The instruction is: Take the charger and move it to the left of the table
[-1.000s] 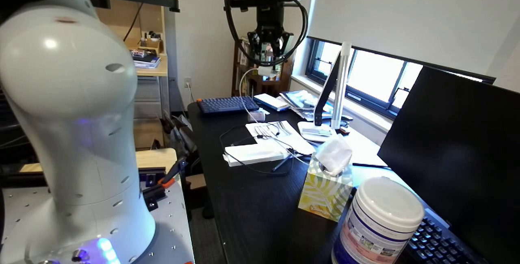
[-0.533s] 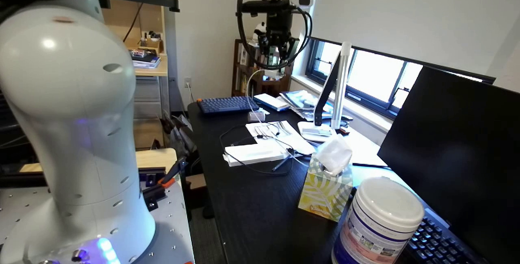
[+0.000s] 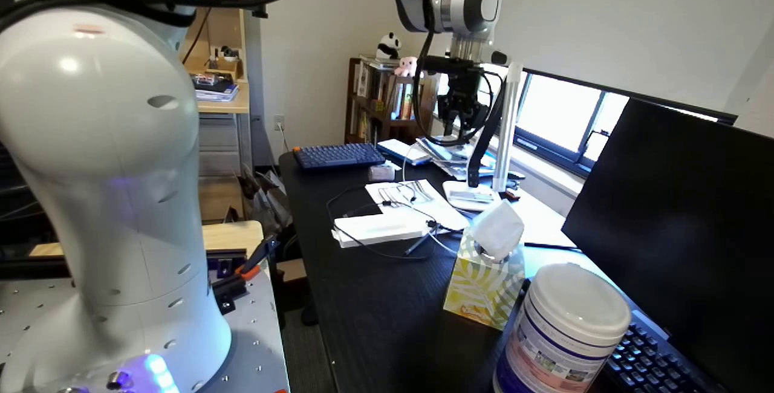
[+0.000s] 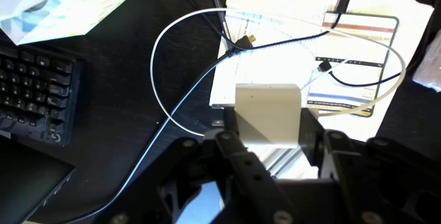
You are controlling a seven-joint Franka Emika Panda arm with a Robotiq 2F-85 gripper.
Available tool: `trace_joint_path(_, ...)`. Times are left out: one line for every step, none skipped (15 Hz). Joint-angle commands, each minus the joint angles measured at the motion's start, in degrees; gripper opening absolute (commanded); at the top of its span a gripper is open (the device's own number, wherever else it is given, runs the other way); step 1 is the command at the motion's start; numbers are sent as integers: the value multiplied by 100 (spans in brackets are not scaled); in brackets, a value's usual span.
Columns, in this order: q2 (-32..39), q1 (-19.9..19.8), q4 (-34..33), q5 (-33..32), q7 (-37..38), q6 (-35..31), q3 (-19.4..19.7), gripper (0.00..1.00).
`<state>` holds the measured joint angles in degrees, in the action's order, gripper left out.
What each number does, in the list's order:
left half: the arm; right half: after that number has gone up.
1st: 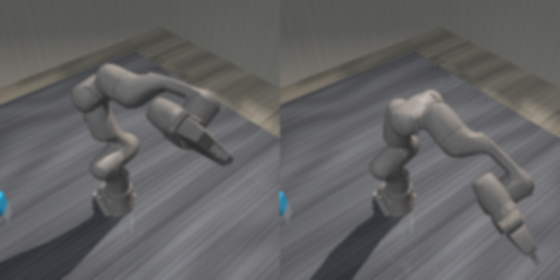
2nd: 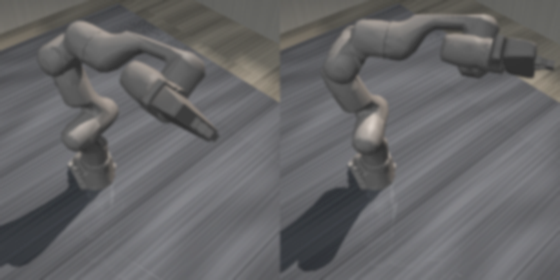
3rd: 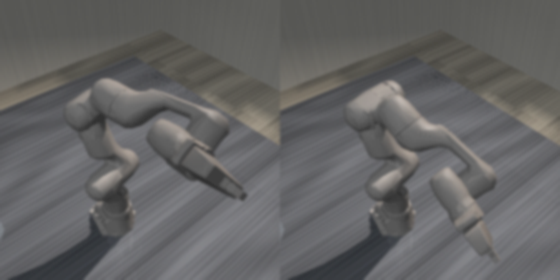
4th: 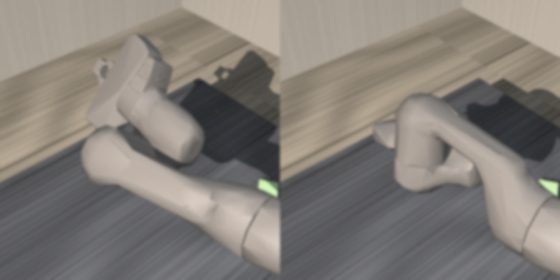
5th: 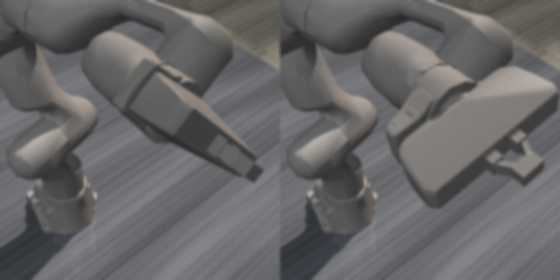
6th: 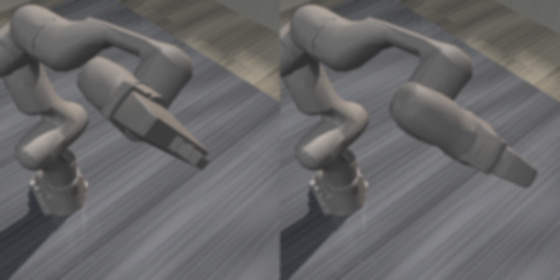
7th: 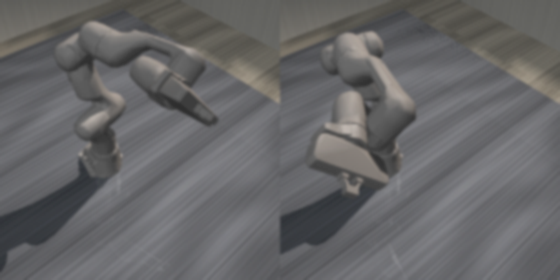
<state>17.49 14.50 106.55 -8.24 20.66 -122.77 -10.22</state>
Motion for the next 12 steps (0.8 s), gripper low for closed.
trace_joint_path(56, 75, -24, 31, -22, 10, 94, 45)
trace_joint_path(52, 86, -22, 30, -21, 10, 90, 45)
trace_joint_path(16, 104, -18, 27, -19, 13, 82, 45)
trace_joint_path(-23, 120, -18, 24, -17, 16, 74, 45)
trace_joint_path(-47, 129, -18, 22, -16, 17, 70, 45)
trace_joint_path(15, 137, -42, -73, 98, -95, 122, 20)
trace_joint_path(184, 92, -201, 90, 220, 41, 158, 20)
trace_joint_path(335, 69, -306, 161, 367, 82, 219, 20)
trace_joint_path(473, 57, -391, 218, 460, 100, 272, 20)
trace_joint_path(644, 44, -479, 336, 579, 132, 329, 20)
trace_joint_path(787, 76, -527, 317, 709, 55, 412, 20)
trace_joint_path(983, 110, -621, 360, 832, 30, 466, 20)
